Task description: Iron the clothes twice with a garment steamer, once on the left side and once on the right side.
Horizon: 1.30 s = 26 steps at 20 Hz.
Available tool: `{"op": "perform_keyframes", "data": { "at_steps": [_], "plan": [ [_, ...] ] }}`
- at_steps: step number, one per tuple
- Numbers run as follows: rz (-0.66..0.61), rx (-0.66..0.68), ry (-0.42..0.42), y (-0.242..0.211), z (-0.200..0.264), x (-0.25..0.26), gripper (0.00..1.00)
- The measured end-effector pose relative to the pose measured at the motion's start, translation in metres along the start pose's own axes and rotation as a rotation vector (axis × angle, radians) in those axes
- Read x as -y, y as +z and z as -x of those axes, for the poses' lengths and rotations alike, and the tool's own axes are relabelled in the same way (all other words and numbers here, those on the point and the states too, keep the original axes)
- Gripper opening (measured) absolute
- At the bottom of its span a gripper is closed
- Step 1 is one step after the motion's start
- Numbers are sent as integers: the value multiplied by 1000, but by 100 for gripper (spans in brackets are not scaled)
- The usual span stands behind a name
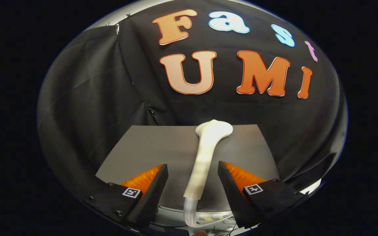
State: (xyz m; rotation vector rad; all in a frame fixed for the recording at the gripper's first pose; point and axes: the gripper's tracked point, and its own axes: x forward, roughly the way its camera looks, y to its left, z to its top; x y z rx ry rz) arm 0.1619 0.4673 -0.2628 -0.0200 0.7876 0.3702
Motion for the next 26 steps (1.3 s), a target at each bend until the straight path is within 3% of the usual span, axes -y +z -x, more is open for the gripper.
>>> {"op": "perform_keyframes", "data": {
  "at_steps": [6, 8, 16, 17, 19, 26],
  "plan": [
    [39, -44, -121, -2, -46, 21, 99],
    [41, -64, -152, -3, -62, 27, 94],
    [50, -112, -191, -18, -83, 33, 59],
    [50, -115, -192, -18, -84, 32, 54],
    [58, -127, -181, -19, -86, 32, 54],
    [-9, -75, -59, -29, -71, 18, 43]
  ]
}}
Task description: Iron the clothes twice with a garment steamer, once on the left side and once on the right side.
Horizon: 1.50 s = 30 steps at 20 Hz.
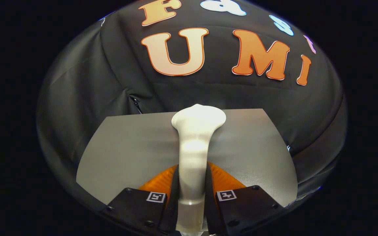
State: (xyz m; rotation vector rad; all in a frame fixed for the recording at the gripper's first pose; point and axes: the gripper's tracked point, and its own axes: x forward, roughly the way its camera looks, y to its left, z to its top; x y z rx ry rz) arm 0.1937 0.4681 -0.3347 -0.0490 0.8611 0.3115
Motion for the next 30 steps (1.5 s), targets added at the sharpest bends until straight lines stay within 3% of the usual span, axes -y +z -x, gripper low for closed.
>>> {"op": "perform_keyframes", "data": {
  "at_steps": [21, 30],
  "plan": [
    [43, 334, 134, 35, 183, 17, 42],
    [19, 452, 91, 58, 272, 77, 42]
  ]
}}
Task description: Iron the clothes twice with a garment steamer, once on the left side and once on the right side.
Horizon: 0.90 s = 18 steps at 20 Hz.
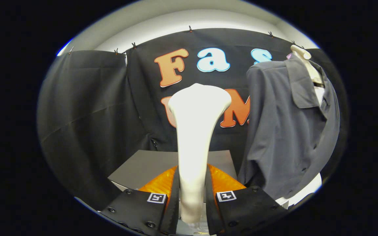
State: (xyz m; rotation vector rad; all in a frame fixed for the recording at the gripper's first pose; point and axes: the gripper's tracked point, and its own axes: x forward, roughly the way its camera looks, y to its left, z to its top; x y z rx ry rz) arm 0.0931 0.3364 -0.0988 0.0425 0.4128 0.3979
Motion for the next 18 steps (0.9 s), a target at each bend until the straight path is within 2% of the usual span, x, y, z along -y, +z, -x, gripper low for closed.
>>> {"op": "perform_keyframes", "data": {
  "at_steps": [11, 18],
  "plan": [
    [-26, 103, -85, 41, 94, 86, 42],
    [-52, 123, -159, 45, 121, 151, 42]
  ]
}}
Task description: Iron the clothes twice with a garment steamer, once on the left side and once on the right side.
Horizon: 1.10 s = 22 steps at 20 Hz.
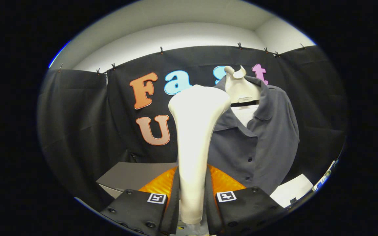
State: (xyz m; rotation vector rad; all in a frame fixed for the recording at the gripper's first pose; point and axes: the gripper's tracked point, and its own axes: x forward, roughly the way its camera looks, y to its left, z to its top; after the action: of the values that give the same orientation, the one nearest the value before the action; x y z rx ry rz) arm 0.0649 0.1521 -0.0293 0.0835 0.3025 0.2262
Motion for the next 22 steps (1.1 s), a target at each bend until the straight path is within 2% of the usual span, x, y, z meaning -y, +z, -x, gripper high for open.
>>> {"op": "perform_keyframes", "data": {
  "at_steps": [9, 22],
  "plan": [
    [-40, -24, -52, -19, -18, 48, 42],
    [-89, -155, -94, -84, -56, 83, 42]
  ]
}}
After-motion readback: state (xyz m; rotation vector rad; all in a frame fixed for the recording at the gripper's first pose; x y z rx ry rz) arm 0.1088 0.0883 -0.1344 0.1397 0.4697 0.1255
